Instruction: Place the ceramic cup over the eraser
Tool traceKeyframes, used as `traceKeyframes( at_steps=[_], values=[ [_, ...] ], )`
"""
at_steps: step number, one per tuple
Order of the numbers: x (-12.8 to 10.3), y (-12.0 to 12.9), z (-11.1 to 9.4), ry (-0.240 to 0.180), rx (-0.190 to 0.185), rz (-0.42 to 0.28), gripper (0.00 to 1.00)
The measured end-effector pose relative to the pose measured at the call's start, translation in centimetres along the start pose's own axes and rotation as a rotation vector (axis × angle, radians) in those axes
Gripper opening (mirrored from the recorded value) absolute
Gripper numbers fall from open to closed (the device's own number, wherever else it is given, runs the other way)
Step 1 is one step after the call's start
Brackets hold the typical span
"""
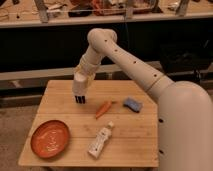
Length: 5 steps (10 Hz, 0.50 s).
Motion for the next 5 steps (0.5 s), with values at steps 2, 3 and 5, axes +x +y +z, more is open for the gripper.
traceKeyframes(
  at_steps=[2, 3, 5],
  values=[
    [0.3, -1.5, -1.8, -0.001, 0.018, -0.009, 0.00],
    [1.0, -2.1, -2.0, -0.005, 0.020, -0.004, 0.00],
    [1.8, -3.1, -2.3, -0.010, 0.009, 0.011, 0.00]
  ],
)
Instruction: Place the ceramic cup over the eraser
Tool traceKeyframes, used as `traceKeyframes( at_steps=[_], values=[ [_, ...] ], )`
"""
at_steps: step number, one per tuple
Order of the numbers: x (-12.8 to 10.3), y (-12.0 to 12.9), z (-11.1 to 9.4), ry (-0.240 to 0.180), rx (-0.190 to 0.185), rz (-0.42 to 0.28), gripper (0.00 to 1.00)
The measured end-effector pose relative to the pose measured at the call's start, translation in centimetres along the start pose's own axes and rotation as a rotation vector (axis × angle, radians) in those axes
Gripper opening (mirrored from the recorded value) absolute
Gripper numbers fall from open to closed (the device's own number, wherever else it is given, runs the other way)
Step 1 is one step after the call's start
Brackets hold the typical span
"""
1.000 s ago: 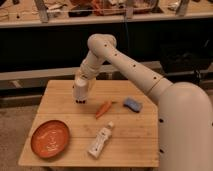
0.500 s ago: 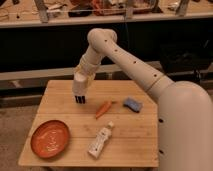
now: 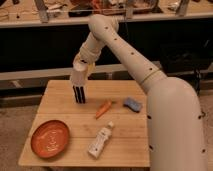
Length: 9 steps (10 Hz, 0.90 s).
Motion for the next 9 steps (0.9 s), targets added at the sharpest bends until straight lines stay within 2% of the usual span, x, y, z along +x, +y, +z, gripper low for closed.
traceKeyframes(
  at_steps=[3, 5, 9],
  values=[
    [0.3, -1.1, -0.3, -0.025, -0.016, 0.016, 0.00],
    [0.6, -1.1, 0.0, -0.064, -0.022, 0.035, 0.00],
    [1.4, -0.2, 1.4, -0.098, -0.071, 0.076, 0.00]
  ],
)
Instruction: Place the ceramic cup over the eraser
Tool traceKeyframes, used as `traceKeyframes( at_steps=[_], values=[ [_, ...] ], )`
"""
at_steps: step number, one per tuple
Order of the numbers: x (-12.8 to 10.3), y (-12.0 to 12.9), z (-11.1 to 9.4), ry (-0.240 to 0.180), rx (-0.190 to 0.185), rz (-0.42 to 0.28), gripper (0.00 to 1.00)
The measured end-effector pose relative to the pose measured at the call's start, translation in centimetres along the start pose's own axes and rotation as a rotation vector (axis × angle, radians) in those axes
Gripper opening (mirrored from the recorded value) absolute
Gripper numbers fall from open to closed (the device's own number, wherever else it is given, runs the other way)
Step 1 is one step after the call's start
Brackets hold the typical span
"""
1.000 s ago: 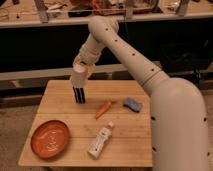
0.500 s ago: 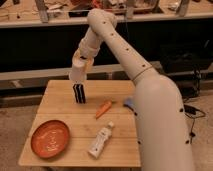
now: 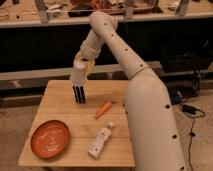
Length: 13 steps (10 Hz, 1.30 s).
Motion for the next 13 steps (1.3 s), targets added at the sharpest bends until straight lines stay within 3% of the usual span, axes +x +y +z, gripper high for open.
traceKeyframes(
  at_steps=[3, 4, 13],
  values=[
    [0.6, 0.1, 1.1, -0.016, -0.023, 0.012, 0.00],
    [2.1, 0.3, 2.1, -0.040, -0.030, 0.027, 0.00],
    [2.6, 0.2, 4.9, -0.105, -0.049, 0.043, 0.00]
  ],
)
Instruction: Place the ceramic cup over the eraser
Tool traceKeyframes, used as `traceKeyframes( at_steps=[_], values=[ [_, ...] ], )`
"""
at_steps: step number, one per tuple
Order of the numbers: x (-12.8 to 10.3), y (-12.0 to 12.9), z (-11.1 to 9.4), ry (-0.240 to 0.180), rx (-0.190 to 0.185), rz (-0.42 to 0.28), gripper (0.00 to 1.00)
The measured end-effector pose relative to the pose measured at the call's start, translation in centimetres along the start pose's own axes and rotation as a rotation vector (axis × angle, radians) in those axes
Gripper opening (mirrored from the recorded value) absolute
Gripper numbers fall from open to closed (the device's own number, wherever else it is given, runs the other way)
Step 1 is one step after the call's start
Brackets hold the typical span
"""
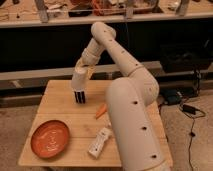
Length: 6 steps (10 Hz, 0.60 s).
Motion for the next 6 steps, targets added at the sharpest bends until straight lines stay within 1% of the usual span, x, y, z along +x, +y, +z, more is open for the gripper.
traceKeyframes(
  at_steps=[2, 3, 4, 5, 6],
  values=[
    [0.1, 0.0, 0.3, 0.001, -0.008, 0.004, 0.00],
    [0.3, 0.1, 0.5, 0.003, -0.014, 0.008, 0.03],
    [0.5, 0.1, 0.8, 0.004, -0.021, 0.009, 0.13],
    [0.5, 0.1, 1.0, 0.005, -0.029, 0.007, 0.19],
    [0.4, 0.3, 1.5, 0.005, -0.031, 0.003, 0.23]
  ],
)
